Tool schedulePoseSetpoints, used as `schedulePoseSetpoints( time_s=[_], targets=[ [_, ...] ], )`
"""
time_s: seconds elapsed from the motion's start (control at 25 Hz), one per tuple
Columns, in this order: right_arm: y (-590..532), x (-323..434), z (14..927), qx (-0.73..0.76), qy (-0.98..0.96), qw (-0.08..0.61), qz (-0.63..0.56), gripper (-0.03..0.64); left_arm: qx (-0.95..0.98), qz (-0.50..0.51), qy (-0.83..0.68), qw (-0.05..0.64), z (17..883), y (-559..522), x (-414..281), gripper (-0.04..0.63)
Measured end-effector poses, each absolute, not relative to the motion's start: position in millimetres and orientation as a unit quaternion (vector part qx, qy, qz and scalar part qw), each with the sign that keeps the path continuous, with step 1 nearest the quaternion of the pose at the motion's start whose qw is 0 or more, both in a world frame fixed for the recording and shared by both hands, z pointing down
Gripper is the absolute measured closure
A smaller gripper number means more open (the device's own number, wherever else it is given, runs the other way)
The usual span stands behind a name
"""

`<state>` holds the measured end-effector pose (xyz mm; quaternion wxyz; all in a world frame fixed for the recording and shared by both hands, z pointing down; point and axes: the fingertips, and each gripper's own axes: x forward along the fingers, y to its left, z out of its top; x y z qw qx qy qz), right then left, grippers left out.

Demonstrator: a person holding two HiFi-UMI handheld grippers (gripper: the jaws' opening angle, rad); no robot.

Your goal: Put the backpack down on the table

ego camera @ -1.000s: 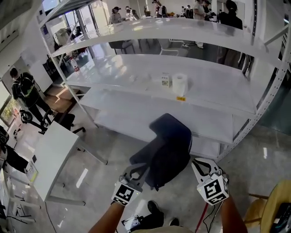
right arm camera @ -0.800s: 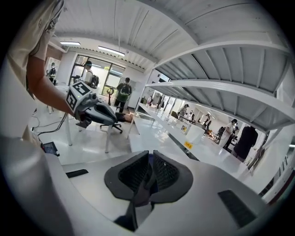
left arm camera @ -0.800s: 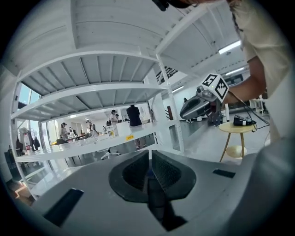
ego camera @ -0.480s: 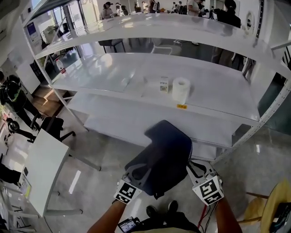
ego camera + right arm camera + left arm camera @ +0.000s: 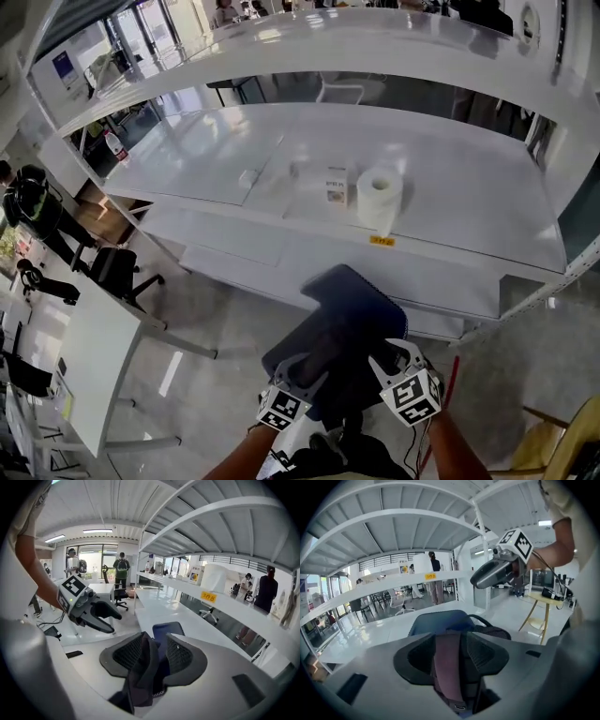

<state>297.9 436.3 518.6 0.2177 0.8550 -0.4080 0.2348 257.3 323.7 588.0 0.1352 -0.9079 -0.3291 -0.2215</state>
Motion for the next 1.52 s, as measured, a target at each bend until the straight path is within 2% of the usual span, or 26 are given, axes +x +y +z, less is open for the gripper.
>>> schedulePoseSetpoints(
  time_s=[0.32,0.52,0.68,0.8,1.04,1.16,1.2,1.32,1.36,1.4,1.44,1.52],
  targets=[
    [424.4,316.8,598.7,0.825,-0.435,0.216,0.288,0.443,-0.895,-0.276,-0.292,0.193,683.8,328.4,282.8,0.320],
    [426.8,331.5,632.5,0.829,-0.409,0.225,0.307,0.442,-0.905,-0.265,-0.277,0.186,696.3,314.6,291.9,0.301],
    [425.7,342.8,644.0,0.834,-0.395,0.235,0.305,0.442,-0.908,-0.240,-0.266,0.217,693.0,309.2,297.4,0.302],
    [421.4,349.6,648.7,0.838,-0.390,0.233,0.301,0.443,-0.916,-0.233,-0.253,0.209,694.9,304.2,302.9,0.304],
    [413.6,362.9,662.2,0.841,-0.382,0.240,0.300,0.443,-0.916,-0.245,-0.245,0.201,705.5,304.2,312.5,0.393],
    [412.4,367.6,668.7,0.841,-0.375,0.250,0.301,0.448,-0.908,-0.246,-0.246,0.233,714.6,311.0,321.1,0.407],
    [413.1,369.1,670.0,0.841,-0.372,0.252,0.301,0.454,-0.907,-0.241,-0.241,0.249,715.4,311.4,325.7,0.403],
    [416.1,371.3,673.3,0.844,-0.363,0.258,0.299,0.500,-0.907,-0.227,-0.227,0.271,714.1,308.4,336.8,0.304],
    [416.8,372.3,674.2,0.845,-0.361,0.259,0.298,0.511,-0.907,-0.229,-0.234,0.264,714.9,309.4,338.0,0.304],
    [417.3,373.4,675.2,0.845,-0.360,0.260,0.298,0.517,-0.907,-0.233,-0.246,0.251,716.4,312.1,337.8,0.314],
    [417.8,374.3,676.4,0.845,-0.359,0.260,0.299,0.522,-0.907,-0.236,-0.259,0.235,717.9,315.1,336.5,0.399],
    [418.7,374.3,679.7,0.844,-0.358,0.254,0.307,0.540,-0.906,-0.239,-0.277,0.212,717.6,316.8,332.8,0.428]
  ],
)
